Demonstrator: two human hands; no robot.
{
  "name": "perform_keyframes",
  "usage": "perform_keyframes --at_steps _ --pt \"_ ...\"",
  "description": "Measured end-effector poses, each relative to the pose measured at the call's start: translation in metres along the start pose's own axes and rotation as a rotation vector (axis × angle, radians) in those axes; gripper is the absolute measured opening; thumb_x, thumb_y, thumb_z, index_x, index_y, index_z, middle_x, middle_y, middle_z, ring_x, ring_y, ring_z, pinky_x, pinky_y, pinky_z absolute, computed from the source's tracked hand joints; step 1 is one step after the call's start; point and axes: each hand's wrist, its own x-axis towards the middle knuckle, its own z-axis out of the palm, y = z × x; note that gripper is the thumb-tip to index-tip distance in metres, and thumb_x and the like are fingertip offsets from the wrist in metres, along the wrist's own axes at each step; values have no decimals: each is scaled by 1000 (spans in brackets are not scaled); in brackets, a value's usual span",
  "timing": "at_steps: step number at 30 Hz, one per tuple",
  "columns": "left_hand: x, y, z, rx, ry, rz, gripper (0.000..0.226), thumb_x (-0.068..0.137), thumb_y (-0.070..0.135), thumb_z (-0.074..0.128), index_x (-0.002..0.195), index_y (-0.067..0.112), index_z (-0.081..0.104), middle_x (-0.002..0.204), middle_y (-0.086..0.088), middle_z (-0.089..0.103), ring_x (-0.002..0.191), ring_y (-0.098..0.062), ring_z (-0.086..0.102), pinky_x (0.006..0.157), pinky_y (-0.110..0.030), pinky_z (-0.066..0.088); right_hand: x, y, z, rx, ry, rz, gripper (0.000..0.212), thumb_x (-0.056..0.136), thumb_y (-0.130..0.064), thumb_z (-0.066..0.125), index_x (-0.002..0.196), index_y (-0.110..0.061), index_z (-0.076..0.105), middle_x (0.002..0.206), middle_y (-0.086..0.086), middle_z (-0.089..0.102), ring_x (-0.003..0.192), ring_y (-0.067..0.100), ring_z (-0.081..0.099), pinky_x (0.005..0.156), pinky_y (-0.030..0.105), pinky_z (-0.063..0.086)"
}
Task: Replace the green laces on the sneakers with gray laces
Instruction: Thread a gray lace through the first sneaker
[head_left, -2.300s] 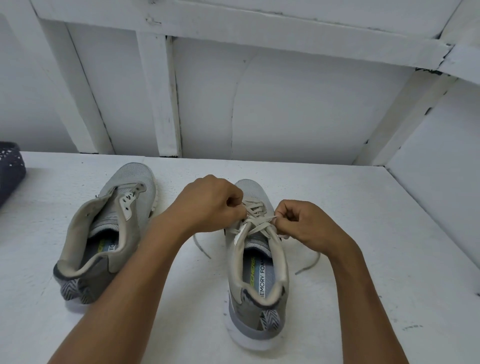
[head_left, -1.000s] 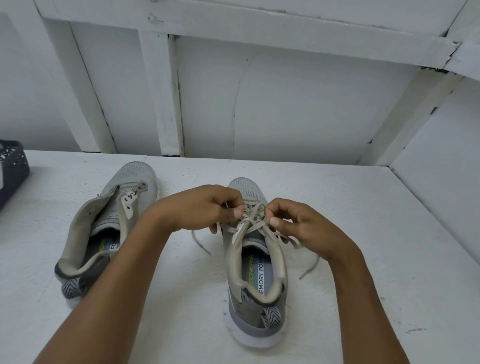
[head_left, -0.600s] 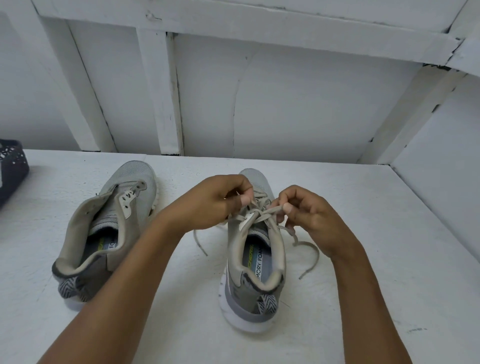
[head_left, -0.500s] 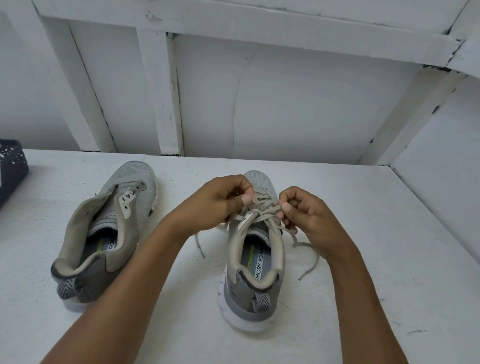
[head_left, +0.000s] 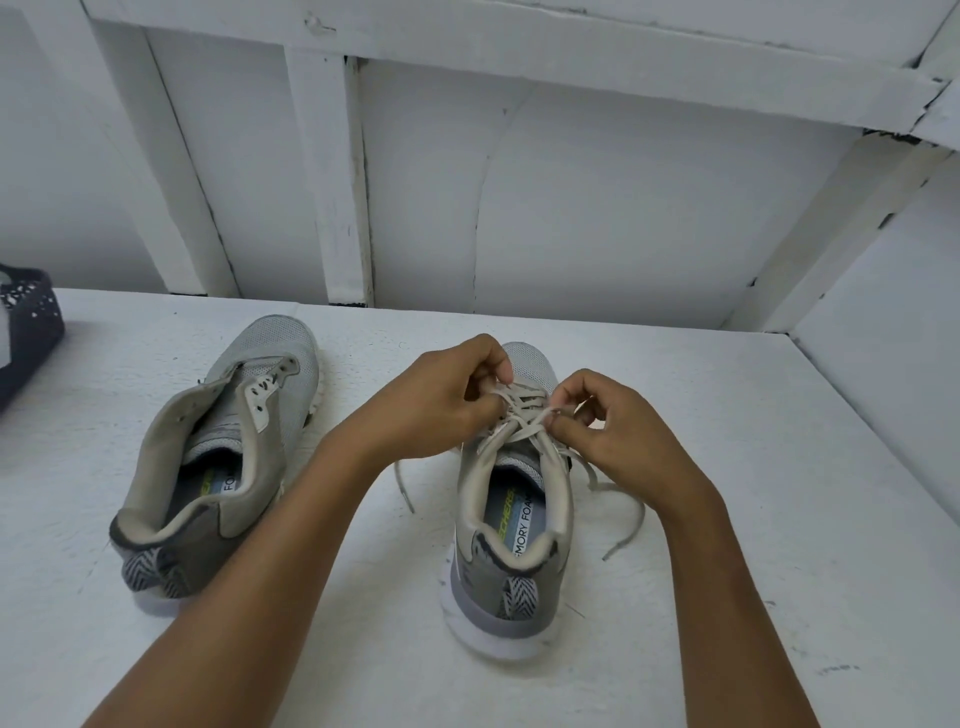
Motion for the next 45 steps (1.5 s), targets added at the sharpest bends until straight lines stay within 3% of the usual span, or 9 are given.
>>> perform_keyframes --at_steps 2,5,14,19,26,31,37,41,45 --pt "0 3 -2 97 -36 -38 6 93 26 63 93 23 58 74 12 57 62 -4 51 62 -26 43 0 1 0 -48 -56 68 15 91 -33 67 82 -21 62 65 -17 58 57 0 48 60 20 41" --pt "-1 3 -2 209 -112 -74 31 96 36 58 73 15 56 60 10 50 54 -6 40 55 -26 33 -3 0 0 9 -191 121 28 98 -39 57 83 -18 67 64 -9 55 60 7 46 65 29 38" --pt "0 1 -12 190 -25 -87 33 90 21 64 61 8 53 44 11 45 44 -6 38 48 -22 29 -6 0 -3 177 -55 116 41 95 -6 60 56 -18 59 51 -9 55 45 1 47 48 14 39" --pt "2 0 -8 30 -54 -136 30 90 25 68 66 9 63 49 13 56 43 -1 41 51 -19 36 -10 7 1 427 -10 150 26 93 -7 62 68 -8 66 56 1 59 51 12 48 48 21 39" --pt "-5 2 -10 -283 -203 -55 4 91 12 69 93 12 73 75 2 68 68 -11 60 59 -28 49 -16 10 -2 517 -101 48 15 72 -18 76 86 -14 76 93 7 73 84 16 65 75 27 55" --pt "-4 -1 -8 -266 -206 -7 7 92 11 69 94 16 73 67 14 63 64 -7 53 58 -31 44 -12 8 1 403 -147 27 8 90 -5 66 85 -11 69 79 -1 66 73 10 57 67 25 48" --pt "-4 -5 -8 -162 -281 10 13 101 16 54 91 19 62 72 14 58 70 -9 53 62 -32 47 -12 7 -6 321 -238 -16 12 98 -12 56 87 -11 58 75 0 51 68 10 45 63 24 41" --pt "-7 -10 -27 -175 -180 23 25 101 14 55 83 31 61 72 15 58 69 -8 53 60 -29 47 -14 11 -12 364 -219 -34 13 93 -22 57 89 -9 60 79 6 55 72 17 47 62 24 43" --pt "-4 -8 -22 -104 -172 73 12 95 20 66 98 29 72 83 9 66 69 -14 54 65 -29 48 -12 14 -9 383 -248 -29 5 95 -11 62 91 -12 64 80 -2 62 74 12 55 65 26 48"
